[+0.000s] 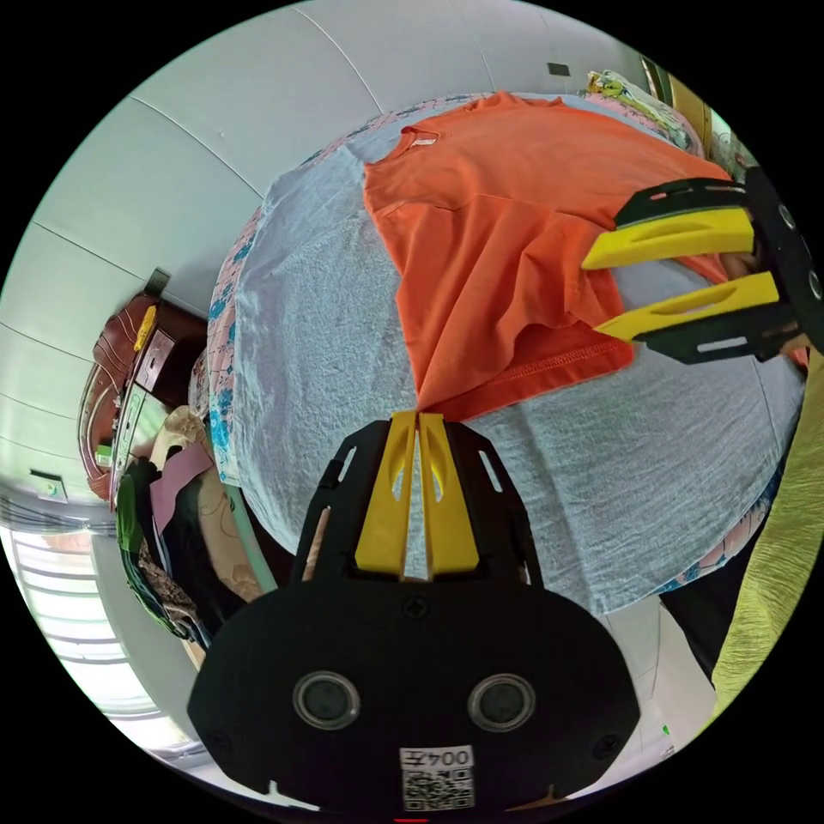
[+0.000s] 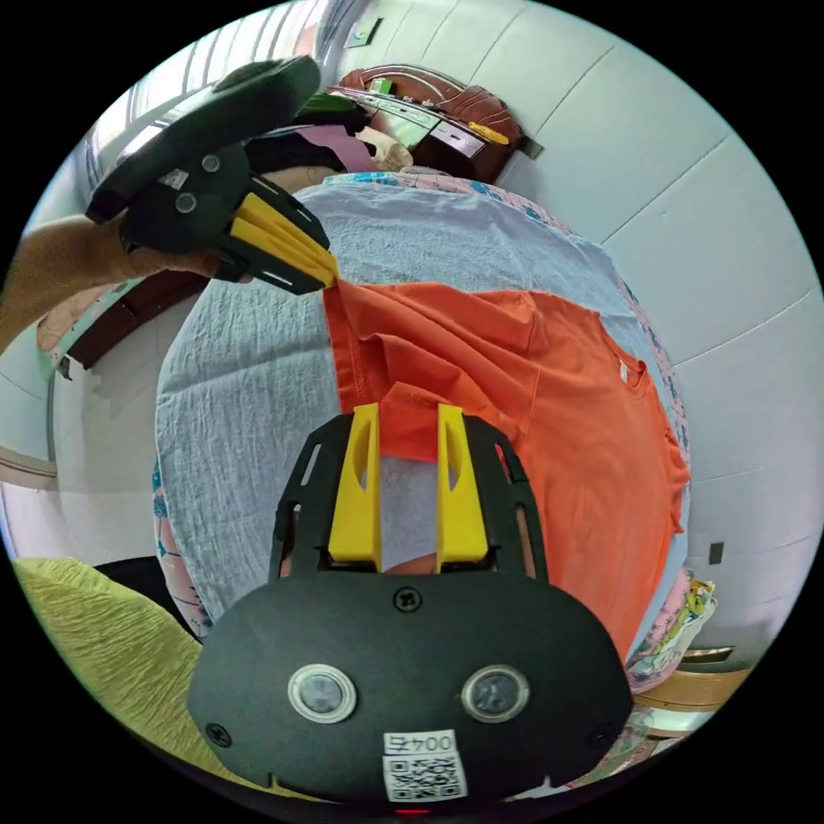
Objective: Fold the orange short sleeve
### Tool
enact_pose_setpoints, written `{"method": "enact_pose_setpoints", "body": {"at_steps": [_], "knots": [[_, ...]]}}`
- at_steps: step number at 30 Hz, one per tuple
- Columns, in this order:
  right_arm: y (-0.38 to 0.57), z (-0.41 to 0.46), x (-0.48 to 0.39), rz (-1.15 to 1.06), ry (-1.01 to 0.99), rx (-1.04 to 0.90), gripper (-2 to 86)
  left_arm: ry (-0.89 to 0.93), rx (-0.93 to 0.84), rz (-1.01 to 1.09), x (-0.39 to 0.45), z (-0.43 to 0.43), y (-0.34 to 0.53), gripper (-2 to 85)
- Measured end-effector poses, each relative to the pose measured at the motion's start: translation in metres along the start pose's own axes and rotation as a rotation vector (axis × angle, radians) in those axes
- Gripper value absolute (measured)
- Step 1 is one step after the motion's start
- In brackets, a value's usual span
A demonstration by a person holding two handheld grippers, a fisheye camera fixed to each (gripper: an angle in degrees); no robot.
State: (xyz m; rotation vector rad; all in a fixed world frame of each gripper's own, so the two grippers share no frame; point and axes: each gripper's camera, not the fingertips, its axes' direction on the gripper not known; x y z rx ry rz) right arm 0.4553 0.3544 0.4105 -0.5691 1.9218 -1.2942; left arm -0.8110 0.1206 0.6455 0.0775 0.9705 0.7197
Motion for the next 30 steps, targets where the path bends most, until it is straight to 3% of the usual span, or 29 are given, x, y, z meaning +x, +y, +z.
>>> {"method": "enact_pose_setpoints", "body": {"at_steps": [2,7,13,17,22,27,30], "knots": [[0.005,-0.006,-0.004,-0.002,0.021,-0.004,1.4,0.005,0.004,-0.002,0.000,-0.001,0.001,0.3],[0.049,-0.043,0.001,0.031,-0.100,0.072,-0.1,0.013,0.022,-0.002,-0.001,-0.003,0.006,0.4],[0.077,-0.011,-0.014,-0.009,-0.199,-0.063,0.3,0.026,0.034,-0.006,-0.002,-0.007,0.010,0.5],[0.079,-0.045,-0.002,0.063,-0.161,0.106,6.8,0.008,0.044,0.010,0.001,-0.020,0.010,0.6],[0.045,-0.051,-0.023,-0.083,-0.081,0.136,11.3,-0.010,0.043,0.011,0.004,-0.029,0.017,0.5],[0.020,-0.027,-0.033,-0.163,-0.037,-0.046,6.5,-0.012,0.033,-0.002,0.002,-0.033,0.017,0.6],[0.033,-0.051,-0.018,-0.078,-0.070,0.010,4.8,-0.018,0.034,0.021,0.003,-0.037,0.017,0.8]]}}
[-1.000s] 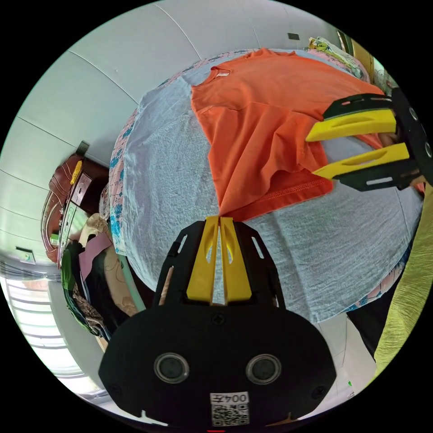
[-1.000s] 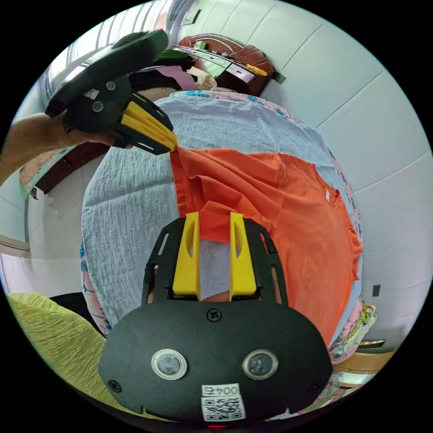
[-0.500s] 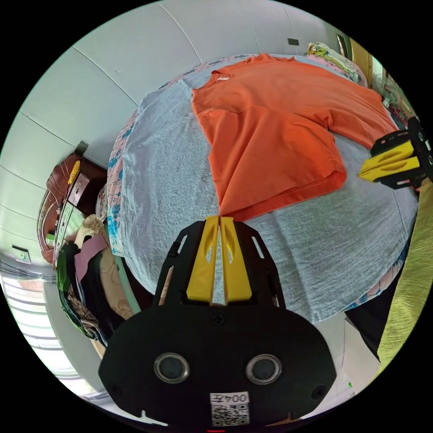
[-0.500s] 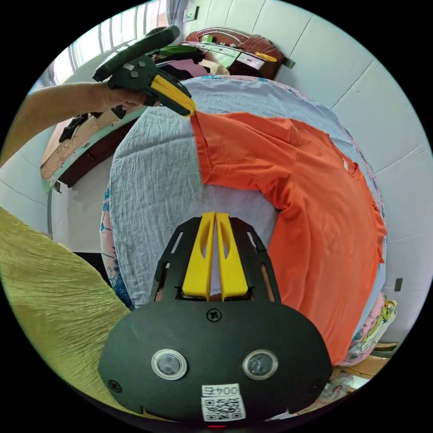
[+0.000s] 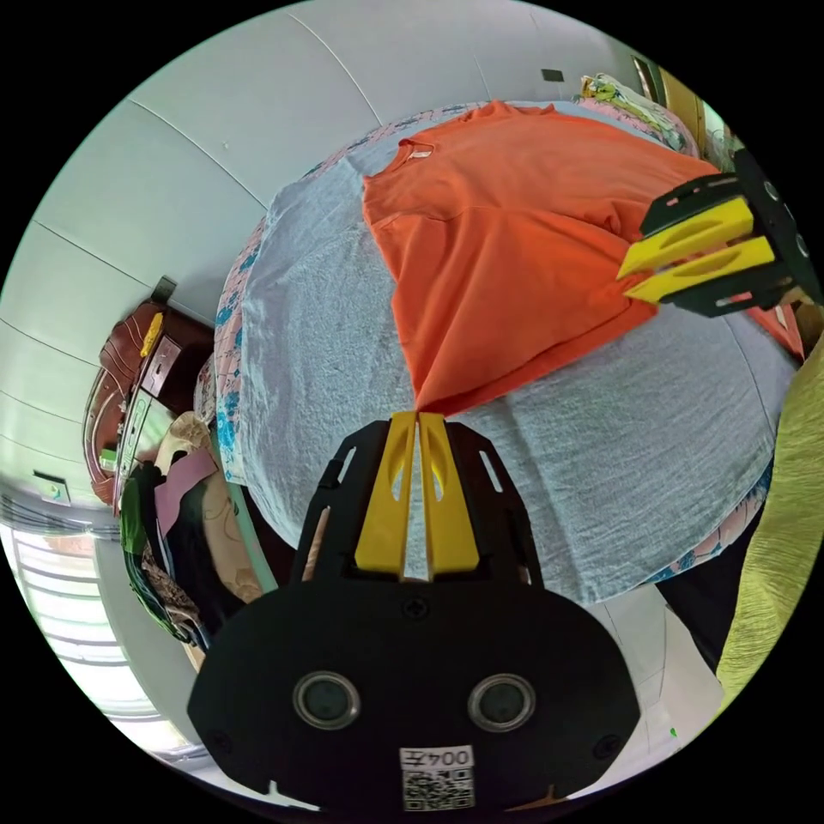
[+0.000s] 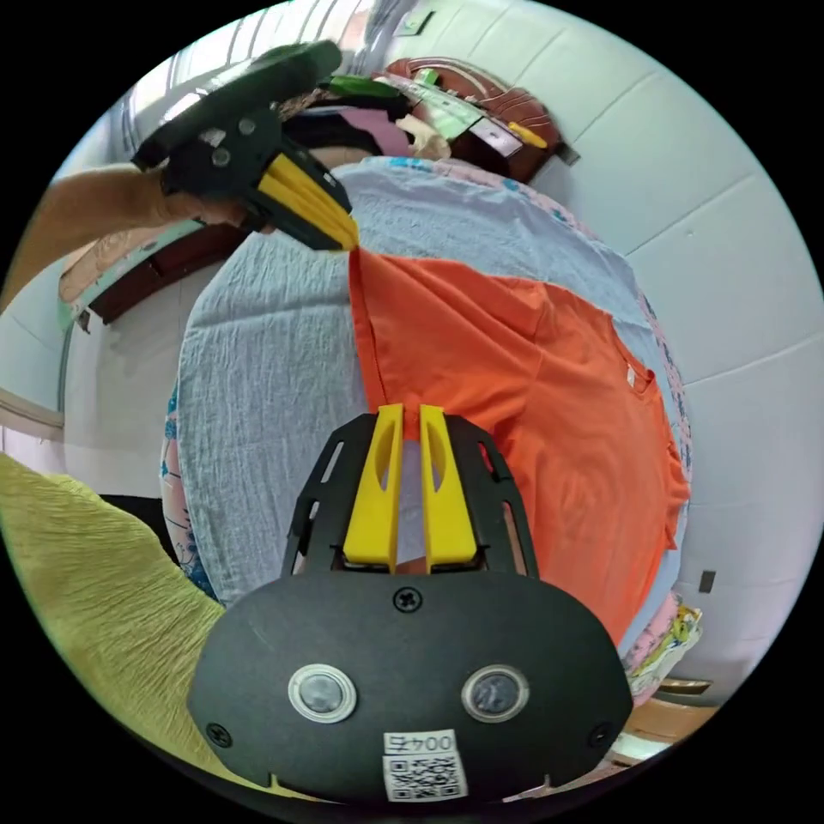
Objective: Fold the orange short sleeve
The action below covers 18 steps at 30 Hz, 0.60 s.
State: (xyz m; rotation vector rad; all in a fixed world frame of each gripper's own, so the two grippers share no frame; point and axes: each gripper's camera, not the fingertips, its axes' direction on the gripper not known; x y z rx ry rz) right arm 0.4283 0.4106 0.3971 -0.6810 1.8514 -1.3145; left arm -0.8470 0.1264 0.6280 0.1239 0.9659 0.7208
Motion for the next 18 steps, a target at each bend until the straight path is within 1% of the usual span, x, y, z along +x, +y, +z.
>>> {"method": "enact_pose_setpoints", "body": {"at_steps": [3,6,7,10,12,13,14,16,18], "knots": [[0.022,-0.012,0.006,0.059,-0.042,0.052,4.8,-0.013,-0.007,0.045,0.005,-0.002,0.000,1.2],[0.032,0.008,0.006,0.094,-0.105,-0.019,5.3,-0.033,-0.022,0.111,0.009,-0.007,0.001,1.4],[0.035,0.008,0.007,0.117,-0.113,0.011,5.4,-0.041,-0.032,0.140,0.009,-0.011,0.002,1.5],[0.033,0.000,0.007,0.110,-0.113,0.009,5.6,-0.044,-0.034,0.175,-0.004,-0.026,0.005,1.4],[0.033,-0.009,0.012,0.122,-0.151,0.023,6.6,-0.032,-0.016,0.134,-0.020,-0.039,0.006,1.3],[0.034,-0.012,0.016,0.141,-0.171,0.023,6.8,-0.020,0.017,0.072,-0.033,-0.050,0.006,1.2],[0.035,-0.012,0.019,0.158,-0.186,0.009,7.2,0.022,0.073,0.003,-0.045,-0.062,0.004,1.1],[0.037,-0.014,0.021,0.178,-0.198,0.016,7.6,0.098,0.136,-0.051,-0.053,-0.071,-0.002,0.8],[0.036,-0.021,0.023,0.194,-0.202,0.012,7.8,0.143,0.121,-0.055,-0.051,-0.063,-0.013,0.6]]}}
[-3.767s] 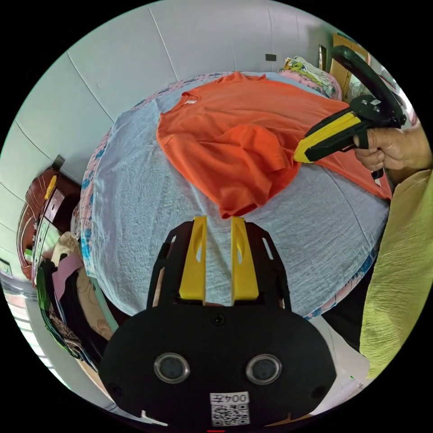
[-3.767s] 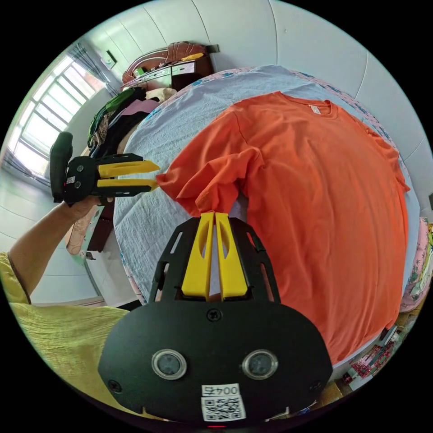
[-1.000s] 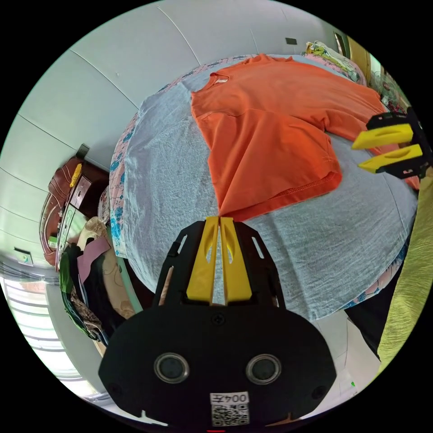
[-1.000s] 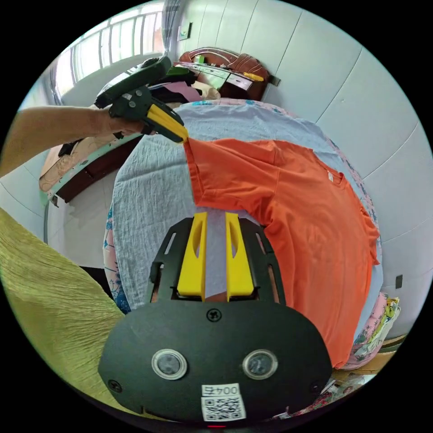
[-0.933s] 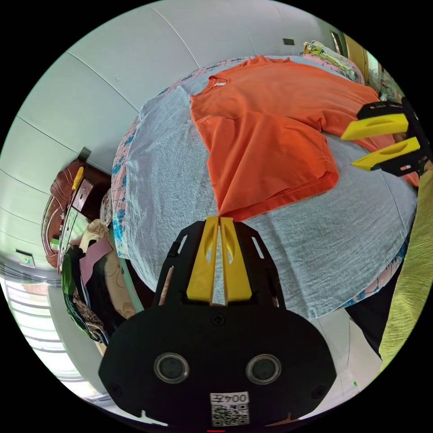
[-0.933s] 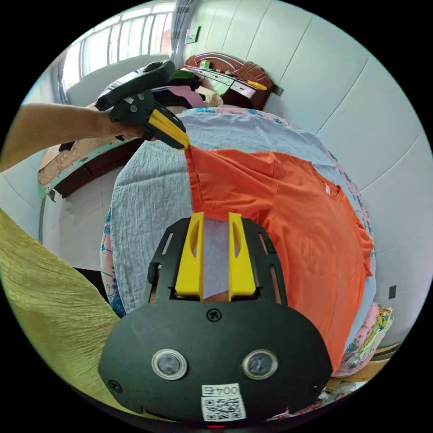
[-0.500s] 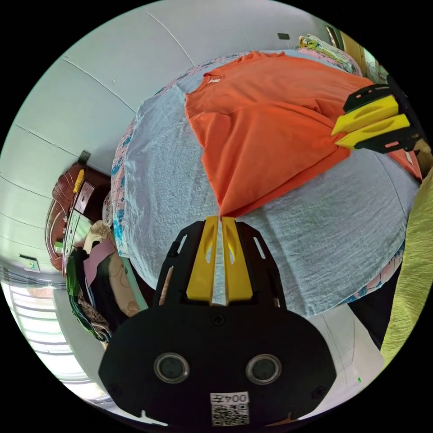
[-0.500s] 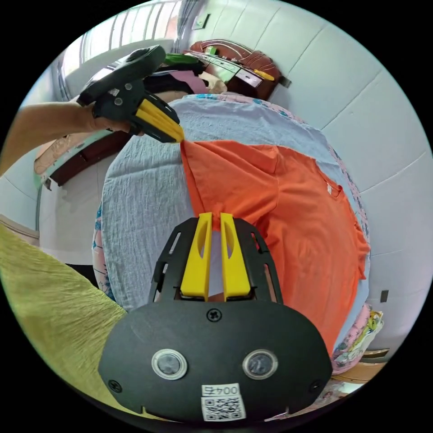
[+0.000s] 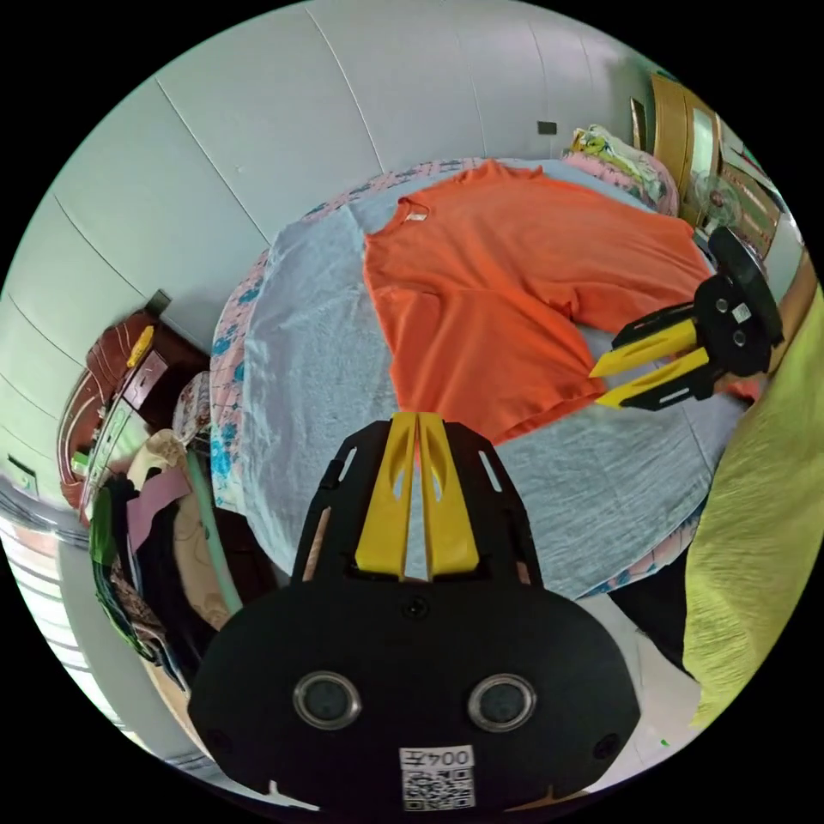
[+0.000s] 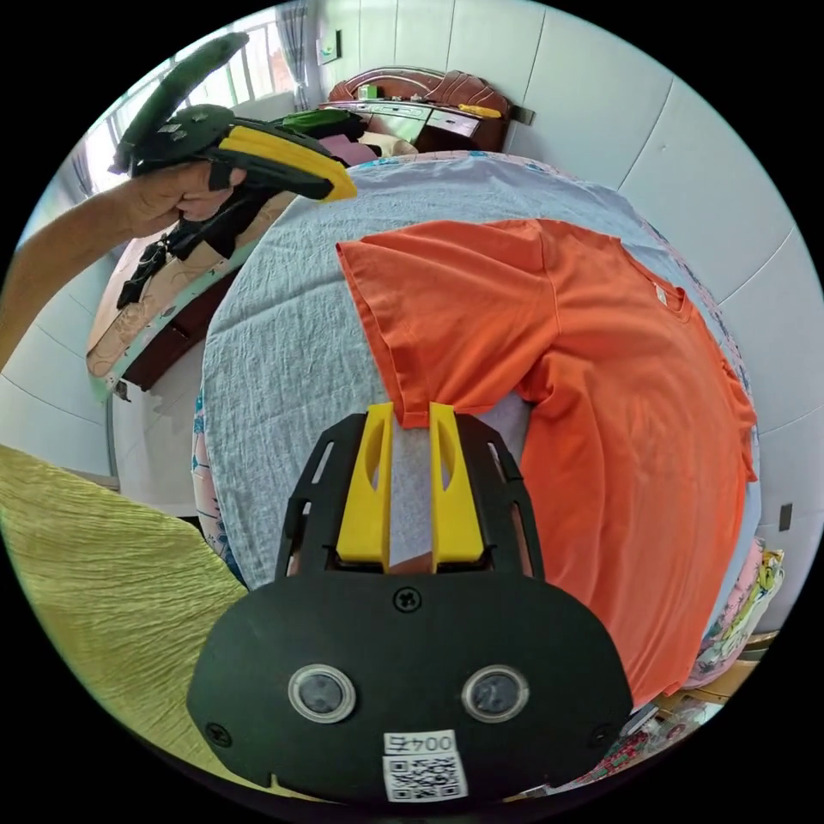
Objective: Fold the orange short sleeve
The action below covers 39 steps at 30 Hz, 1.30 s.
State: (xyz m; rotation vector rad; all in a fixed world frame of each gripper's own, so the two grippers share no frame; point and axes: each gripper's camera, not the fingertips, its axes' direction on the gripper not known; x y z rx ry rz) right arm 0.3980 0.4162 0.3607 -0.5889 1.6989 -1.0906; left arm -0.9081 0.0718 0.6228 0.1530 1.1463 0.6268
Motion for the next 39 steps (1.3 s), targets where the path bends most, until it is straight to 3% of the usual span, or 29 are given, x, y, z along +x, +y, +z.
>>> {"method": "enact_pose_setpoints", "body": {"at_steps": [3,6,10,15,19,23,26,31,33,35,39], "knots": [[0.001,-0.029,0.005,0.023,-0.062,0.045,6.4,0.020,-0.174,0.042,0.008,0.040,-0.010,0.4],[0.014,-0.074,0.025,0.081,-0.133,0.127,4.7,-0.031,-0.167,0.022,0.003,0.042,-0.007,0.2],[0.064,-0.137,0.084,0.303,-0.166,0.208,4.5,0.034,-0.094,-0.134,-0.027,0.014,0.002,0.1],[0.185,-0.208,0.178,0.641,-0.033,0.282,5.7,0.139,0.065,-0.276,-0.022,-0.051,0.002,0.2],[0.311,-0.254,0.268,0.844,0.156,0.253,6.9,0.280,0.181,-0.358,0.057,-0.086,-0.017,0.2],[0.383,-0.263,0.355,0.934,0.147,0.188,10.3,0.388,0.175,-0.455,0.173,-0.063,-0.053,0.2],[0.390,-0.253,0.395,0.874,0.077,0.176,11.5,0.381,0.053,-0.461,0.249,-0.025,-0.079,0.3],[0.369,-0.232,0.425,0.684,-0.048,0.091,12.7,0.359,-0.096,-0.535,0.301,0.010,-0.092,0.3],[0.360,-0.231,0.431,0.615,-0.052,0.058,11.1,0.317,-0.084,-0.559,0.309,0.010,-0.091,0.3],[0.351,-0.243,0.441,0.530,-0.059,0.031,3.5,0.300,-0.098,-0.595,0.312,0.011,-0.094,0.3],[0.335,-0.295,0.466,0.434,-0.043,-0.023,2.0,0.267,-0.136,-0.555,0.319,0.013,-0.107,0.3]]}}
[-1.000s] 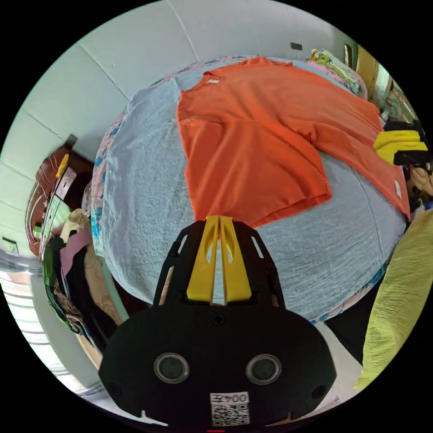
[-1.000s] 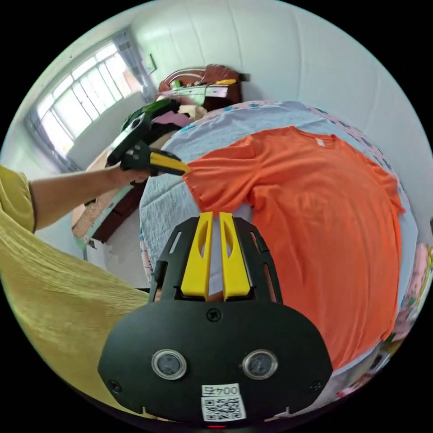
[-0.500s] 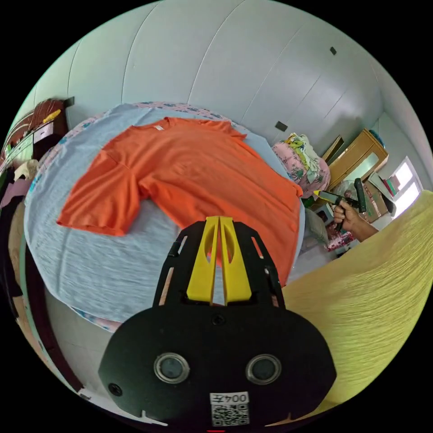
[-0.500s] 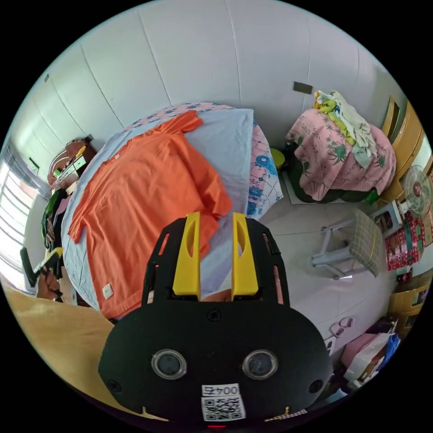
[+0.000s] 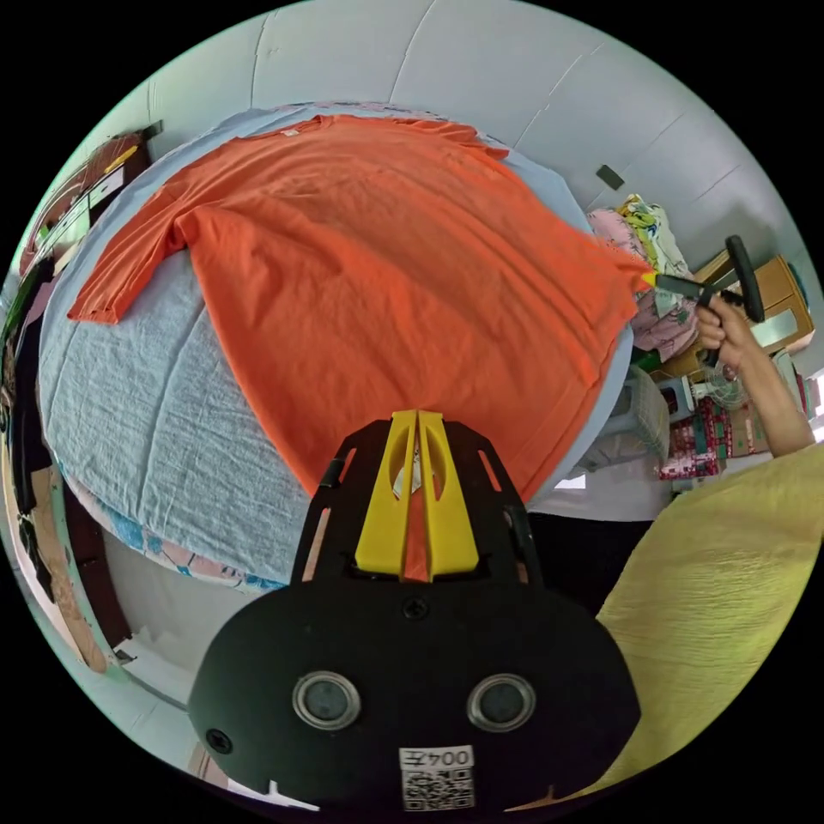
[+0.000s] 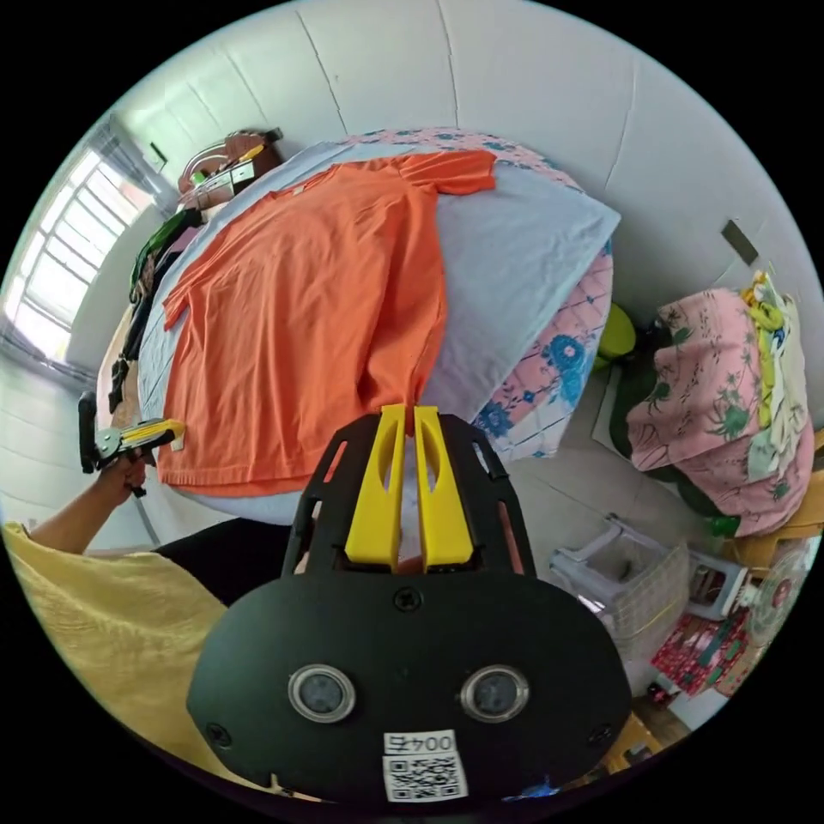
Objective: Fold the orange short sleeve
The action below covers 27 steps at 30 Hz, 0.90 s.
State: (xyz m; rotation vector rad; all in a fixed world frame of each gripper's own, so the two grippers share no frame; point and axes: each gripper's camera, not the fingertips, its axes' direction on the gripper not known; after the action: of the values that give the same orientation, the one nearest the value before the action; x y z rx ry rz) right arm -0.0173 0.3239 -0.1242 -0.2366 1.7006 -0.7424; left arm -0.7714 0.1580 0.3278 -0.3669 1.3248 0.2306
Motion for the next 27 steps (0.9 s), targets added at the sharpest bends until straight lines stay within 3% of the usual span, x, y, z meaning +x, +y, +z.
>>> {"method": "enact_pose_setpoints", "body": {"at_steps": [3,5,11,19,22,27], "knots": [[-0.022,-0.052,0.028,-0.029,0.075,-0.007,1.4,-0.011,-0.017,0.040,0.007,0.003,-0.004,0.3],[-0.038,-0.063,0.063,0.003,0.014,-0.060,1.3,0.007,-0.018,0.051,0.009,0.006,-0.005,0.3],[-0.044,0.013,0.112,0.142,-0.111,-0.285,2.2,0.082,0.008,0.025,0.012,0.014,0.000,0.4],[-0.035,0.017,0.115,0.253,-0.133,-0.228,3.9,0.031,0.037,-0.021,0.035,0.007,0.007,0.5],[-0.037,0.011,0.118,0.250,-0.108,-0.231,5.8,0.026,0.111,-0.099,0.041,-0.020,0.029,0.7],[-0.035,-0.006,0.123,0.243,-0.108,-0.207,7.7,-0.057,0.087,-0.162,0.081,-0.032,0.086,1.5]]}}
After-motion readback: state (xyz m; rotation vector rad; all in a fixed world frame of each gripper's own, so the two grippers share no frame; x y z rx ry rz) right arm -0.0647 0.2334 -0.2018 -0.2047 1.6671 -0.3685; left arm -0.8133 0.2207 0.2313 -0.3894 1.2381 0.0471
